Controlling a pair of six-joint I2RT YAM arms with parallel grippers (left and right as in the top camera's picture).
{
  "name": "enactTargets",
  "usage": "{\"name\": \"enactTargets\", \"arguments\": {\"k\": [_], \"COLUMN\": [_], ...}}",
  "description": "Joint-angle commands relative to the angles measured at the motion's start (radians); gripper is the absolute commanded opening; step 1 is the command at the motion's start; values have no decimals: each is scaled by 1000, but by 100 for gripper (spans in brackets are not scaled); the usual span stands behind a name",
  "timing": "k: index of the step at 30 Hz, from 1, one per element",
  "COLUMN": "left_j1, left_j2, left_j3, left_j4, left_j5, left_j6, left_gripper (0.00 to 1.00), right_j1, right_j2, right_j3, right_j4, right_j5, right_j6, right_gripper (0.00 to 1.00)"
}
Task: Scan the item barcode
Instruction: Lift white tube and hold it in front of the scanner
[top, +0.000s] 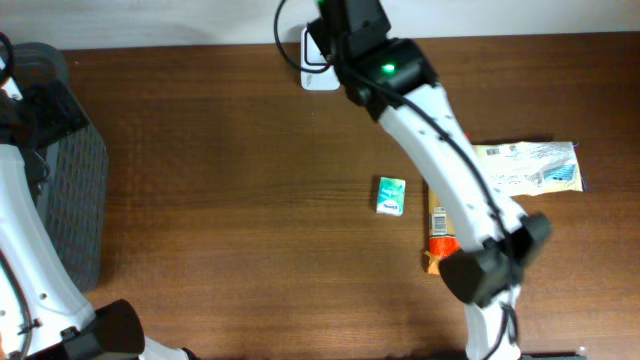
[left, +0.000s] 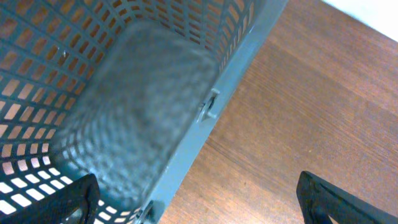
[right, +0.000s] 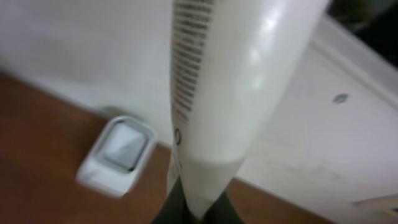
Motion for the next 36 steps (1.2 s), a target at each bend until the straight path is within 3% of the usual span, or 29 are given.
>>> {"name": "enactTargets", "arguments": {"k": [1,9,17,22,28,30,34,36], "left_j1": [3,3,3,3,3,3,3,3], "left_j2": [-6,-6,-6,-6,-6,-6,-6,-6], "left_j3": [6,6,6,6,6,6,6,6], "left_j4": [-1,-1,-1,-1,-1,-1,-1,-1], "left_j5": [-3,-3,-3,-3,-3,-3,-3,-3], "left_j6": [16,16,16,16,16,16,16,16], "left_gripper": [99,99,99,99,99,99,99,99], "right_j1": [-61,-85,-30,-18,52,60,86,109], "right_j2": [193,454,458,457,415,367,172,63], "right_j3": [19,16,7,8,8,8,8,8], "right_j4": [154,238,154,128,71,-19,-183,-401], "right_j5": [172,169,173,423,425,326,156,-150], "right_j6": [-208,-224,-224,-224,-224,-223,-81,53], "right_gripper": [4,4,4,4,4,4,4,4]}}
